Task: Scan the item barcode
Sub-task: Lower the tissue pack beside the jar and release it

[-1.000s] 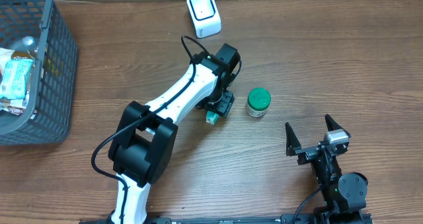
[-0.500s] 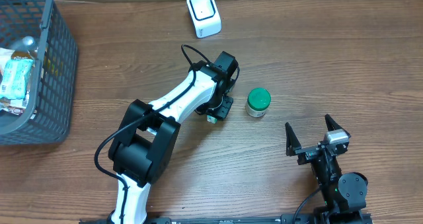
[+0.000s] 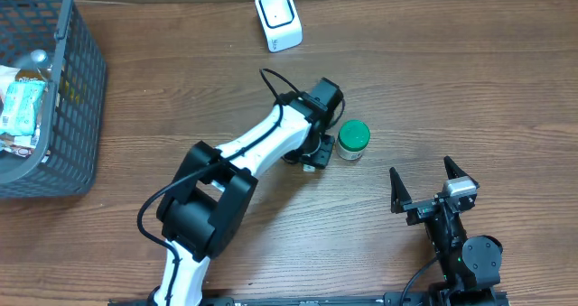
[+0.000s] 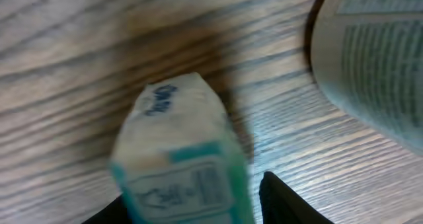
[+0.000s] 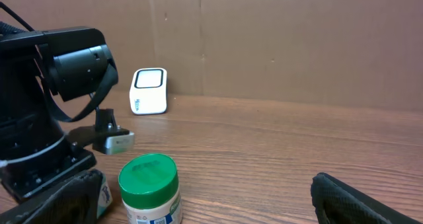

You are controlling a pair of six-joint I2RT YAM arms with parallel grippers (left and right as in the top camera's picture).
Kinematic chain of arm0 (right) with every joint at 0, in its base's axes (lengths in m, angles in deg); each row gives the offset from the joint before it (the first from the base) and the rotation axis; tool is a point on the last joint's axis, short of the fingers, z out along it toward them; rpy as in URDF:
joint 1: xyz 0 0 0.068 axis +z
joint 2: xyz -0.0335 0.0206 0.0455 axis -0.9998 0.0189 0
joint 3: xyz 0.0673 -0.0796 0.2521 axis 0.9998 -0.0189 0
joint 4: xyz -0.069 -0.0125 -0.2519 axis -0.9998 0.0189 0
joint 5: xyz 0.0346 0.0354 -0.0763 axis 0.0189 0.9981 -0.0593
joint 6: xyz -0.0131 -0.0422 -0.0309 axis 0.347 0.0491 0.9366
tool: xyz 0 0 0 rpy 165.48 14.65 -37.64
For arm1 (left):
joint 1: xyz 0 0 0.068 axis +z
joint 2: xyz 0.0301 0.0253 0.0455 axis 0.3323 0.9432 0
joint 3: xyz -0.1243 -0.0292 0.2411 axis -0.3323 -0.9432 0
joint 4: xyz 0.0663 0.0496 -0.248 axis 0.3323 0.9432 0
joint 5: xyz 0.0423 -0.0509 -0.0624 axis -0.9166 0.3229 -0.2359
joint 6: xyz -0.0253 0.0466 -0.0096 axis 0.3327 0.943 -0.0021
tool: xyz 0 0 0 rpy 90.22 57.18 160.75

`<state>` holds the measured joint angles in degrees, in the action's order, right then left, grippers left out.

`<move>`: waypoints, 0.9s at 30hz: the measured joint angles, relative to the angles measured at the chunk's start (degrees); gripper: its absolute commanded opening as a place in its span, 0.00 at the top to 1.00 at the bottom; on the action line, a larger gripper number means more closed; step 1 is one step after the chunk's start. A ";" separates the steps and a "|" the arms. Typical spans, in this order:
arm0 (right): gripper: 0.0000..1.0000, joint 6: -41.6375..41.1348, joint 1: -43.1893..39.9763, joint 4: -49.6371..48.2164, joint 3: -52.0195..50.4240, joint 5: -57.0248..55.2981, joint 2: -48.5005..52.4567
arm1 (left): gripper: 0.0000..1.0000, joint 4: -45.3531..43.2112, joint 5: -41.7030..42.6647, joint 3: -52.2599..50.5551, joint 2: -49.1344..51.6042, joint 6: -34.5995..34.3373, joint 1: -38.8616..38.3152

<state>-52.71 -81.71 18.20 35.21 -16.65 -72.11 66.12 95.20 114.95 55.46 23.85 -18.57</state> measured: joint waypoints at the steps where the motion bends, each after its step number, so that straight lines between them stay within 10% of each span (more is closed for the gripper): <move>1: 0.00 0.00 0.00 -0.02 0.00 0.00 0.02 | 0.53 0.00 -0.72 0.00 0.00 -1.29 -0.48; 13: 0.00 0.00 0.00 0.00 0.00 0.00 0.02 | 0.46 0.26 -12.41 0.00 0.00 -12.17 -6.54; 27: 0.00 0.00 0.00 0.00 0.00 0.00 0.02 | 0.02 0.76 -13.79 0.00 0.00 -13.66 -6.54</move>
<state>-52.71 -81.71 18.20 35.21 -16.65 -72.09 66.89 81.41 114.95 55.46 10.19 -25.11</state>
